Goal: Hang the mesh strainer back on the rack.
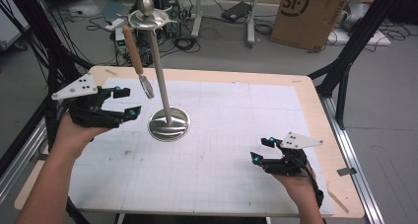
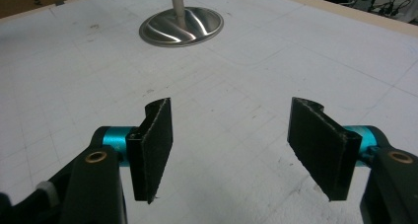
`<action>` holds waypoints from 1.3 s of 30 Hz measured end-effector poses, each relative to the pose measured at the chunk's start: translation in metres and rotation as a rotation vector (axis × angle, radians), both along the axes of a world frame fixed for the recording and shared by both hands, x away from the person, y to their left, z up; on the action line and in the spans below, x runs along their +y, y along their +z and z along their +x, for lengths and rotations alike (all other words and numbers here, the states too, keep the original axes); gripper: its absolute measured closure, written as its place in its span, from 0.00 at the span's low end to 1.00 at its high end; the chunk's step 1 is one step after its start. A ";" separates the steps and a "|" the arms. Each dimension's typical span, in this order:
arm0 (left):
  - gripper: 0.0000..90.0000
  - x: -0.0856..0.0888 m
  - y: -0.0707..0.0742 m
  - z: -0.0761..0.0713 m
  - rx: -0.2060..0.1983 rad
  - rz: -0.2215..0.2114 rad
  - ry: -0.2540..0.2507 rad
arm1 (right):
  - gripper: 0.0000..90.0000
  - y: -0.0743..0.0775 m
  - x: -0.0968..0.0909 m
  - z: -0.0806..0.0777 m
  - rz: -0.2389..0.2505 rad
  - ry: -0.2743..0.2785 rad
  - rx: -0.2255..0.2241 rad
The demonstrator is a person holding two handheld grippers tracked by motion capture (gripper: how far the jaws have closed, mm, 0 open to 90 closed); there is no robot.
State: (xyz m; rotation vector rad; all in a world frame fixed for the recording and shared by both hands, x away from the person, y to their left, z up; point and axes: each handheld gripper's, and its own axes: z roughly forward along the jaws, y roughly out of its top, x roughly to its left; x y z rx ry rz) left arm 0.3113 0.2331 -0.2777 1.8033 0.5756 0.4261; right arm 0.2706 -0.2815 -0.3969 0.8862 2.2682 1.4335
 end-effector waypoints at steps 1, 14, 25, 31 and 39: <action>0.31 -0.001 -0.002 0.000 0.003 0.003 -0.003 | 0.37 0.000 0.000 0.000 0.001 0.000 0.003; 0.25 -0.022 -0.027 -0.008 0.021 0.005 -0.053 | 0.37 -0.001 0.000 0.000 0.002 -0.001 0.006; 0.23 -0.036 -0.052 -0.007 0.051 0.019 -0.062 | 0.37 0.000 -0.001 -0.001 0.005 -0.002 0.002; 0.21 -0.040 -0.069 -0.008 0.045 0.049 -0.021 | 0.37 -0.001 0.000 0.000 0.003 -0.002 0.006; 0.20 -0.044 -0.093 -0.008 0.073 0.051 -0.005 | 0.37 -0.001 0.000 0.000 0.001 0.000 0.005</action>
